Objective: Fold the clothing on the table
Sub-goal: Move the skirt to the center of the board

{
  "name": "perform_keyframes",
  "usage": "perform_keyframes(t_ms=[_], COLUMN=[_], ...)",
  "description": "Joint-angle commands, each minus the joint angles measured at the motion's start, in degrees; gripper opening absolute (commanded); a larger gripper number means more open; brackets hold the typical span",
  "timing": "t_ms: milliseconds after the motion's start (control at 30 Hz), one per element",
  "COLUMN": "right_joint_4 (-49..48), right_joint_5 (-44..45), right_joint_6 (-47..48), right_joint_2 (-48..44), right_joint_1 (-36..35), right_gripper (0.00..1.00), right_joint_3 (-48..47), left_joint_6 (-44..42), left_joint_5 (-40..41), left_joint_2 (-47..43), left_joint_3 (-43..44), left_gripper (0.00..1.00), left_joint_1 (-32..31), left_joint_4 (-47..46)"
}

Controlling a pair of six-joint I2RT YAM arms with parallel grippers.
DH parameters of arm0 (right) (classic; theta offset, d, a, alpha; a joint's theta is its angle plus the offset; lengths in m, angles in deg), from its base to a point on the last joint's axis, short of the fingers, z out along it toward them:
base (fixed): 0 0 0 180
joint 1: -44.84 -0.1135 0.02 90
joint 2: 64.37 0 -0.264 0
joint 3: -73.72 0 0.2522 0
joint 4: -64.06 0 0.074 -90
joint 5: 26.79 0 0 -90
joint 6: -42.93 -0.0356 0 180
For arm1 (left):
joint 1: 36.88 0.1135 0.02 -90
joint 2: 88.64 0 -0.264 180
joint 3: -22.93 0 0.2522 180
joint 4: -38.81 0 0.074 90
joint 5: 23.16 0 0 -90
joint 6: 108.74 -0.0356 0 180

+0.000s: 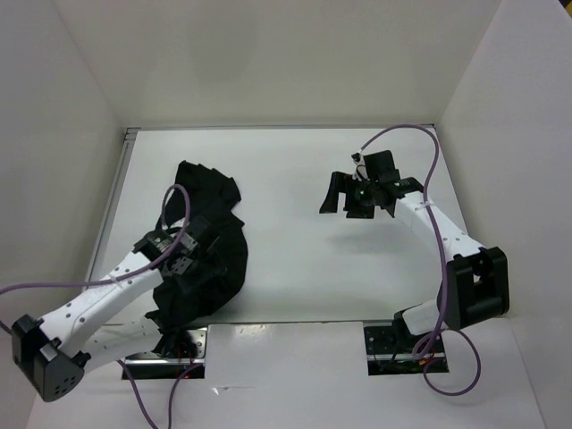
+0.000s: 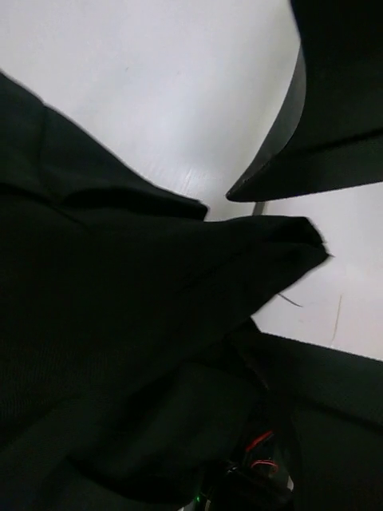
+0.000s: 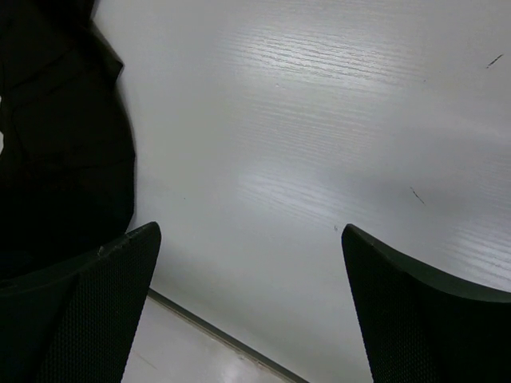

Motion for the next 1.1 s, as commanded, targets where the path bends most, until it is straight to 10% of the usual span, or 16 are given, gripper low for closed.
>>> perform_keyframes(t_ms=[0, 67, 200, 600, 1067], right_joint_4=[0.29, 0.29, 0.29, 1.35, 2.05], right_joint_5=[0.43, 0.43, 0.96, 8.77, 28.12], right_joint_6=[1.11, 1.63, 1.63, -0.29, -7.68], right_joint_2=[0.31, 0.31, -0.3, -1.98, -10.33], right_joint_1=[0.43, 0.43, 0.43, 0.43, 0.43], right_gripper=[0.99, 0.99, 0.99, 0.99, 0.99], right_joint_3=[-2.4, -2.41, -2.93, -0.21, -0.03], left_joint_6=[-2.99, -7.46, -17.48, -36.74, -33.76], left_joint_5=[1.13, 2.88, 7.11, -11.78, -18.64], left_joint_2=[5.98, 11.58, 23.08, 21.97, 26.19], left_joint_3=[-1.0, 0.84, 11.1, 40.48, 25.28], left_gripper=[0.7, 0.58, 0.0, 0.0, 0.1], left_joint_1=[0.23, 0.23, 0.23, -1.79, 2.6], left_joint_4=[-7.37, -12.19, -16.7, -33.12, -33.23])
